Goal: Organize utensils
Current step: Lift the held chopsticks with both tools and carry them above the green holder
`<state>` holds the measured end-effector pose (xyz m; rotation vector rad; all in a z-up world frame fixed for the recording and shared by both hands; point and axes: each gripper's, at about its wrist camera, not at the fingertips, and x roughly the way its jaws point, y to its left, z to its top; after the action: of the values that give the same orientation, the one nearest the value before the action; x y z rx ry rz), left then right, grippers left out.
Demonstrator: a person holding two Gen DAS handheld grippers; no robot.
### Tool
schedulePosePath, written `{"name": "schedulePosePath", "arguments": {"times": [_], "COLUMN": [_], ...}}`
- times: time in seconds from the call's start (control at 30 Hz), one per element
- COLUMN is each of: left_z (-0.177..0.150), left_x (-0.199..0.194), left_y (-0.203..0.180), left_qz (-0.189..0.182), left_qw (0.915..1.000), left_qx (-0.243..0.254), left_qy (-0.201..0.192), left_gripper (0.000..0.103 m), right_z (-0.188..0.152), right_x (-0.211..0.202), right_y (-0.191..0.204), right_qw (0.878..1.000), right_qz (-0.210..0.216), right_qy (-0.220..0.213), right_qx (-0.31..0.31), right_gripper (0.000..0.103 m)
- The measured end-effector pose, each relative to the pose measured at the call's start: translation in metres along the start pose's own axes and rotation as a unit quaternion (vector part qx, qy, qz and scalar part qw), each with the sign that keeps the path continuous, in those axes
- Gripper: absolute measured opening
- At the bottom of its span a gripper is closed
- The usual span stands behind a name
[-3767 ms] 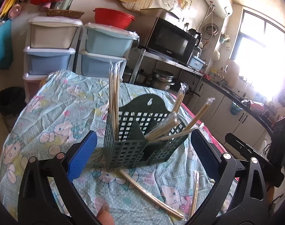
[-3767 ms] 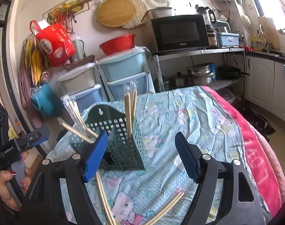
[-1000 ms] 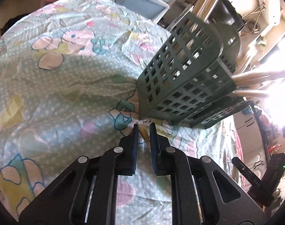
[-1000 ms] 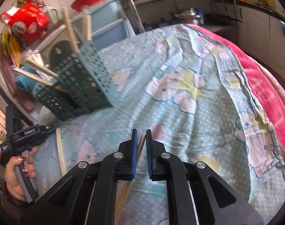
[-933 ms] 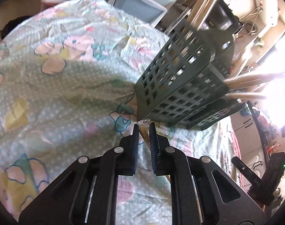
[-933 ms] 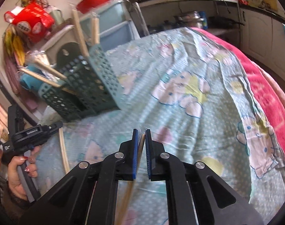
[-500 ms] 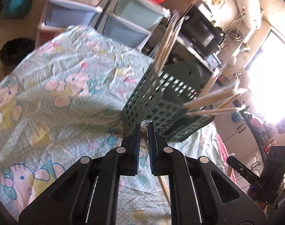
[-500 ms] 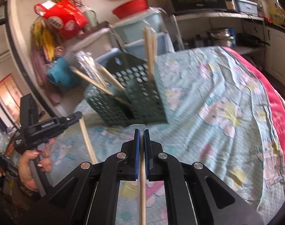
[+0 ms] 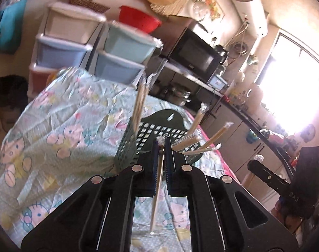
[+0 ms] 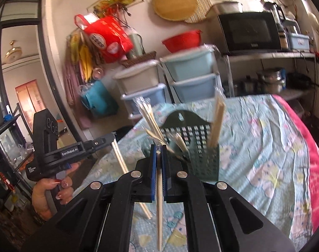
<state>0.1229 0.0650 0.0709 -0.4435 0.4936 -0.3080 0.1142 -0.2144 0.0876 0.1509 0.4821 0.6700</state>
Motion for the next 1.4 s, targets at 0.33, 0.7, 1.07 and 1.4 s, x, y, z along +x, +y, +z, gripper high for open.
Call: {"name": "schedulePosePath", "arguments": {"times": [0.33, 0.7, 1.07, 1.4], "left_z": [0.026, 0.073, 0.104, 0.116], "left_x": [-0.023, -0.056, -0.067, -0.055], "left_y": [-0.031, -0.068, -0.082, -0.087], "left_qz": [-0.028, -0.032, -0.013, 0.015], "left_qw": [0.9981, 0.9889, 0.9799, 0.9725], "left_qx": [0.035, 0.094, 0.114, 0.127], "left_qy": [-0.042, -0.111, -0.164, -0.195], "left_gripper": [0.004, 0.004, 0.004, 0.004], "right_z": [0.043, 0.104, 0.136, 0.143], "right_x": [-0.017, -0.034, -0.035, -0.026], "right_y": [0.013, 0.016, 0.011, 0.001], "right_qw": [0.996, 0.984, 0.976, 0.964], "right_qz": [0.012, -0.007, -0.018, -0.069], "right_qy": [-0.083, -0.17, -0.214, -0.245], "right_qx": [-0.015, -0.045, -0.048, -0.071], "right_gripper": [0.005, 0.005, 0.005, 0.005]}}
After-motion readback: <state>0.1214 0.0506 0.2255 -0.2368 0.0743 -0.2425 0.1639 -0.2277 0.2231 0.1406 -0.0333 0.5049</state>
